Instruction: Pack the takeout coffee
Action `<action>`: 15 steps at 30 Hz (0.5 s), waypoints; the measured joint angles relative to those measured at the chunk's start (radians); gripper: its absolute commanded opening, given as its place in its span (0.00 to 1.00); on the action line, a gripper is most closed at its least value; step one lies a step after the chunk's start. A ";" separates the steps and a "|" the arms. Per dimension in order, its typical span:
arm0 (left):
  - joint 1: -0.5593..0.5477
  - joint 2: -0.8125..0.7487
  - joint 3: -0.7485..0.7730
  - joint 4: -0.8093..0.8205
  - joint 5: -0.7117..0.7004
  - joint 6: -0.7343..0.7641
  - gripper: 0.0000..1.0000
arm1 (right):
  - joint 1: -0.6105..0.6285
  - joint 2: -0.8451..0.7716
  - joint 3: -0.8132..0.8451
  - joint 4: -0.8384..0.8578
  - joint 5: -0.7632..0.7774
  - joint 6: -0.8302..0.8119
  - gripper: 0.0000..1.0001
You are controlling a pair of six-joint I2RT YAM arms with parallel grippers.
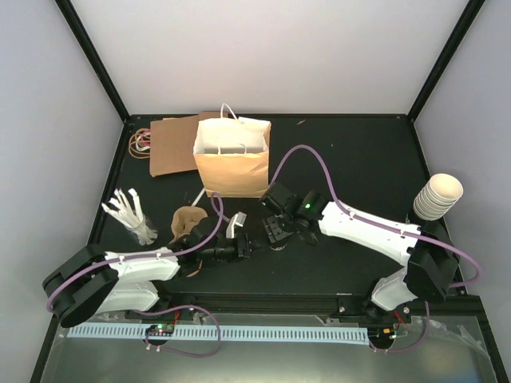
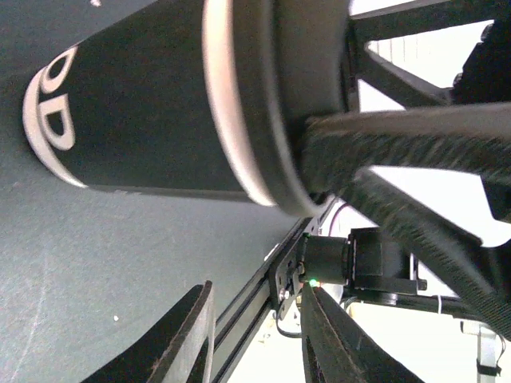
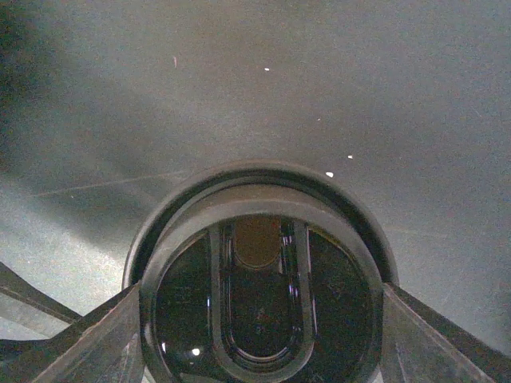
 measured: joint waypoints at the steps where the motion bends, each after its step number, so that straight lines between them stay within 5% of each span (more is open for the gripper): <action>1: -0.004 0.002 -0.015 0.019 -0.006 -0.011 0.33 | 0.000 0.000 0.000 0.000 0.000 0.013 0.62; 15: -0.050 0.023 -0.055 0.190 -0.108 -0.089 0.37 | 0.022 0.005 0.023 -0.052 0.039 0.296 0.66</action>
